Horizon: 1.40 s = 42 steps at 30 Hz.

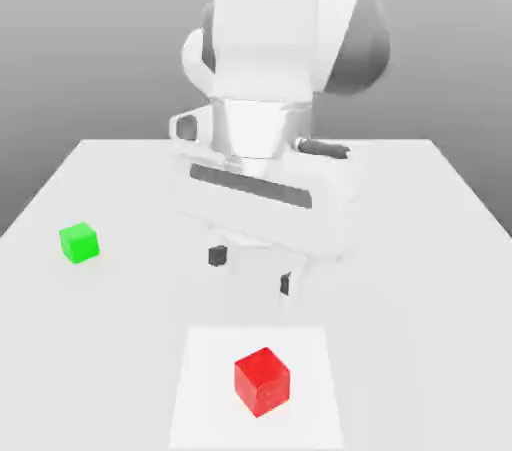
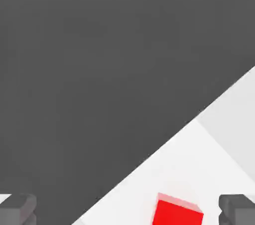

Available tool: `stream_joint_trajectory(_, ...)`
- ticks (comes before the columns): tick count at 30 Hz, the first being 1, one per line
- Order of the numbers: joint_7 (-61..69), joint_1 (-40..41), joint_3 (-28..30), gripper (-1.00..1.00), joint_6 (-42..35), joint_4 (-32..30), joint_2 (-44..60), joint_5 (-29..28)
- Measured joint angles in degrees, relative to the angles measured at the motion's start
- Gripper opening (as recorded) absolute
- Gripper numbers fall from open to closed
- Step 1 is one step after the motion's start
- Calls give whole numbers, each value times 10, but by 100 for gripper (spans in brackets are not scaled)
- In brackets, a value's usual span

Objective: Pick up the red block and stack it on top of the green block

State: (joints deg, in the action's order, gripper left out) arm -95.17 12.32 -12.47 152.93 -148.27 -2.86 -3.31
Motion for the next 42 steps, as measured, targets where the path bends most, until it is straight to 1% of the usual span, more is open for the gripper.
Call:
stream_joint_trajectory(4, -84, -6, 5, 0, 44, -27, 82, -3)
stream_joint_trajectory(9, -134, -34, 43, 0, 126, -17, 186, -53)
stream_joint_trajectory(10, -140, -41, 52, -100, 138, -15, 201, -60)
stream_joint_trajectory(17, -141, -41, 52, -100, 140, -15, 202, -61)
stream_joint_trajectory(21, -111, -24, 27, -100, 82, -26, 132, -20)
stream_joint_trajectory(23, -101, -17, 27, -100, 54, -34, 96, -5)
stream_joint_trajectory(25, -113, 14, 53, -100, 43, -44, 73, -14)
stream_joint_trajectory(33, -182, 190, 138, -100, 22, -92, 0, -71)
stream_joint_trajectory(42, -232, 337, 247, -100, 6, -147, -76, -92)
